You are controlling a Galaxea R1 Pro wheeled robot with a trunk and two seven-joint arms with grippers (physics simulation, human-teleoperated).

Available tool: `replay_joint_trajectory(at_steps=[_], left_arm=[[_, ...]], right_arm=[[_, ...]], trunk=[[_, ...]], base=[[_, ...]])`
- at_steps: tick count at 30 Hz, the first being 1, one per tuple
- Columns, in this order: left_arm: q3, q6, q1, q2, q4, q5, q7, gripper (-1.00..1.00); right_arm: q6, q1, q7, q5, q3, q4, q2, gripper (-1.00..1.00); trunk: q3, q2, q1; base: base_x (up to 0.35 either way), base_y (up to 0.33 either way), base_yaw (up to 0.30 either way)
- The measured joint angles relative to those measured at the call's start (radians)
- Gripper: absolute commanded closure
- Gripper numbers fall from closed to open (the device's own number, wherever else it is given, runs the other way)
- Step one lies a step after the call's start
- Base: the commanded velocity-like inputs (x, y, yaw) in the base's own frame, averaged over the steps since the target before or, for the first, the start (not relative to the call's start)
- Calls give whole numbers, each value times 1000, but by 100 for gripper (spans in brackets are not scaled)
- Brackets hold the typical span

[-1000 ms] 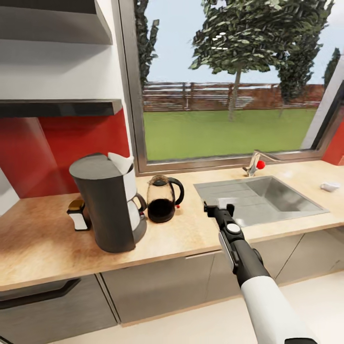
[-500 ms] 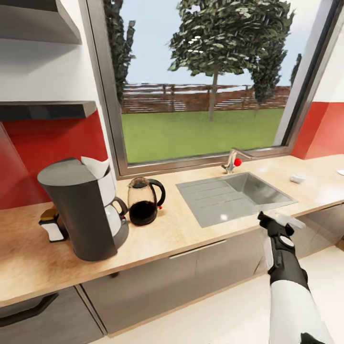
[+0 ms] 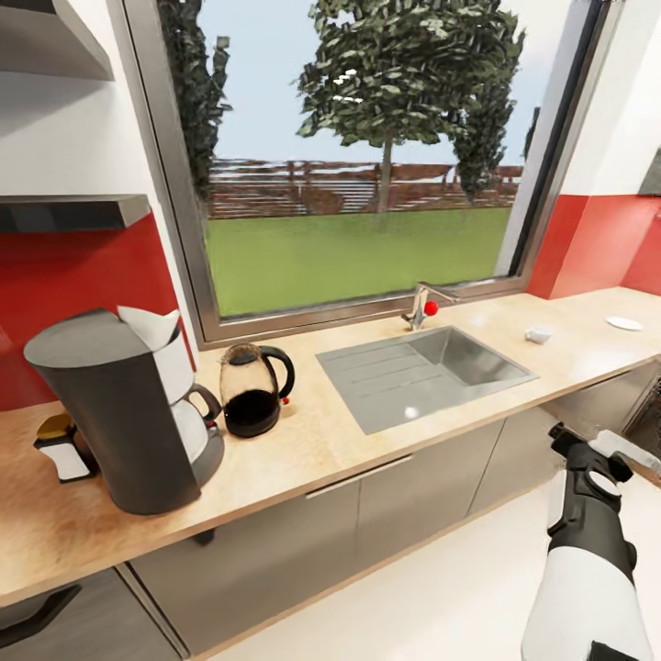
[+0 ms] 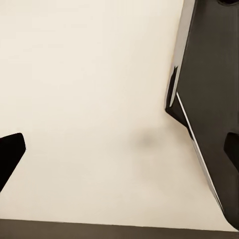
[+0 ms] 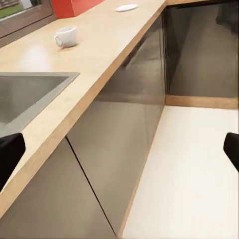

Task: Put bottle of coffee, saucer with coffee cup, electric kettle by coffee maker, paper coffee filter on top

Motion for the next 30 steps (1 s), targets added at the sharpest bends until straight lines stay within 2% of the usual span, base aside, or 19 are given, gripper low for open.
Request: replay_joint_trajectory(at_steps=[1, 3, 4, 5, 9, 10, 11, 14, 16, 18, 19, 22, 26, 30], left_arm=[[0, 0, 0, 0, 0, 0, 0, -100], [-1, 0, 0, 3, 0, -1, 0, -100], [-1, 0, 0, 3, 0, -1, 0, -100], [-2, 0, 0, 3, 0, -1, 0, -100], [-1, 0, 0, 0, 0, 0, 0, -100], [-1, 0, 0, 0, 0, 0, 0, -100], [-1, 0, 0, 0, 0, 0, 0, -100], [-2, 0, 0, 1, 0, -1, 0, -100], [-2, 0, 0, 1, 0, -1, 0, -100], [-2, 0, 0, 0, 0, 0, 0, -100], [-2, 0, 0, 0, 0, 0, 0, -100], [-2, 0, 0, 1, 0, -1, 0, -100], [-2, 0, 0, 0, 0, 0, 0, -100], [-2, 0, 0, 0, 0, 0, 1, -100]], right_arm=[[0, 0, 0, 6, -5, 1, 0, -100], [5, 19, 0, 17, -57, 1, 0, -100], [13, 29, 0, 32, -90, 2, 1, -100], [22, 34, 0, 46, -108, 3, 1, -100], [65, 63, 0, 123, -136, 42, 2, -100], [68, 68, 0, 131, -136, 54, 2, -100], [75, 91, 0, 169, -138, 119, 1, -100], [77, 124, 2, 242, -139, 255, -1, -100], [77, 149, 2, 307, -138, 402, -2, -100], [71, 162, 2, 405, -137, 621, -2, -100], [69, 165, 2, 451, -137, 694, -2, -100], [68, 172, 3, 542, -137, 831, -2, -100], [69, 185, 6, 586, -135, 905, -2, -100], [70, 206, 11, 593, -132, 929, -1, -100]], trunk=[[0, 0, 0], [0, 0, 0], [0, 0, 0], [0, 0, 0], [0, 0, 0], [0, 0, 0], [0, 0, 0], [0, 0, 0], [0, 0, 0], [0, 0, 0], [0, 0, 0], [0, 0, 0], [0, 0, 0], [0, 0, 0]], base=[[0, 0, -186], [0, 0, -189], [0, 0, -191], [0, 0, -193], [0, 0, -202], [0, 0, -207], [0, 0, -208], [0, 0, -208], [0, 0, -208], [0, 0, -208], [0, 0, -208], [0, 0, -208], [0, 0, -223], [0, 0, -257]])
